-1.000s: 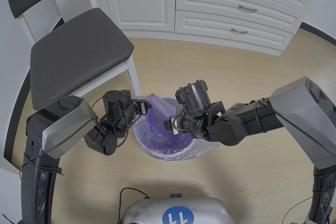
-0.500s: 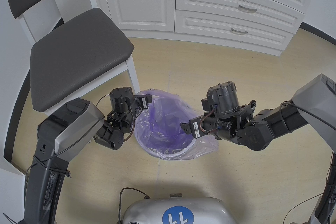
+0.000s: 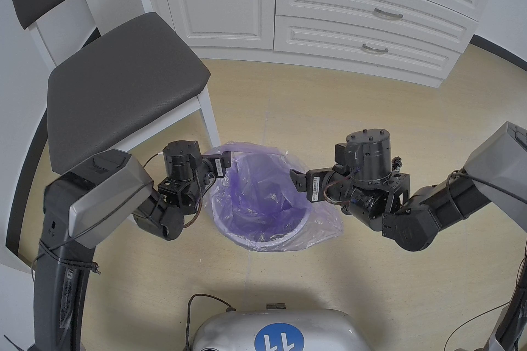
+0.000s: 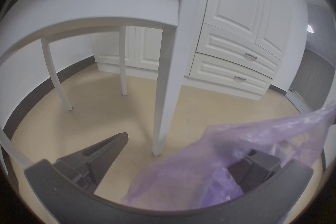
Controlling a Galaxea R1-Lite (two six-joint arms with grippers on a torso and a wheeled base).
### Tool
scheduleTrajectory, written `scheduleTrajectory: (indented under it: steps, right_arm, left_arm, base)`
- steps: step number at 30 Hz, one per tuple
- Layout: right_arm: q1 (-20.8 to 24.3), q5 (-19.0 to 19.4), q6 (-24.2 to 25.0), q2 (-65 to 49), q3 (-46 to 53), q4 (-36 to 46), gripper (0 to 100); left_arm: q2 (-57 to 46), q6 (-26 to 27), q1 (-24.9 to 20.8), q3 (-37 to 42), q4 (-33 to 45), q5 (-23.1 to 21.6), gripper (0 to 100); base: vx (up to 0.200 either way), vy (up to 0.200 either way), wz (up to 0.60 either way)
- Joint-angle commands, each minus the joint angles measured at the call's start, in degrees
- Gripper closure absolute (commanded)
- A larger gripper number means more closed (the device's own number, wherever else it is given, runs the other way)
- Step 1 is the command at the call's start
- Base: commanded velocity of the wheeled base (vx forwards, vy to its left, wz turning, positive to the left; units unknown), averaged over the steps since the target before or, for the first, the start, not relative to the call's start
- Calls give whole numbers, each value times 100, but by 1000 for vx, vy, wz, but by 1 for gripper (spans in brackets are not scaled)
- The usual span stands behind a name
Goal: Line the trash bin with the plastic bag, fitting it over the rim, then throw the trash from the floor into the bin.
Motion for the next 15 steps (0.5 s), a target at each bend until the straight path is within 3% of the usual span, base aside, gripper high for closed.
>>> scheduleTrajectory:
  steps: [1, 5, 15]
  right_arm:
    - [206, -689, 348, -81, 1024, -1189, 0]
    - [320, -689, 225, 25, 1499, -1734, 0]
    - [390, -742, 67, 605, 1516, -1804, 0]
  left_arm:
    - [-1429, -41, 115, 1648, 25, -784, 0]
    - [-1948, -15, 212, 2228, 95, -1258, 0]
    - [-1992, 12, 282, 2298, 403, -1293, 0]
  base:
    - [0, 0, 0]
    - [0, 0, 0]
    - [0, 0, 0]
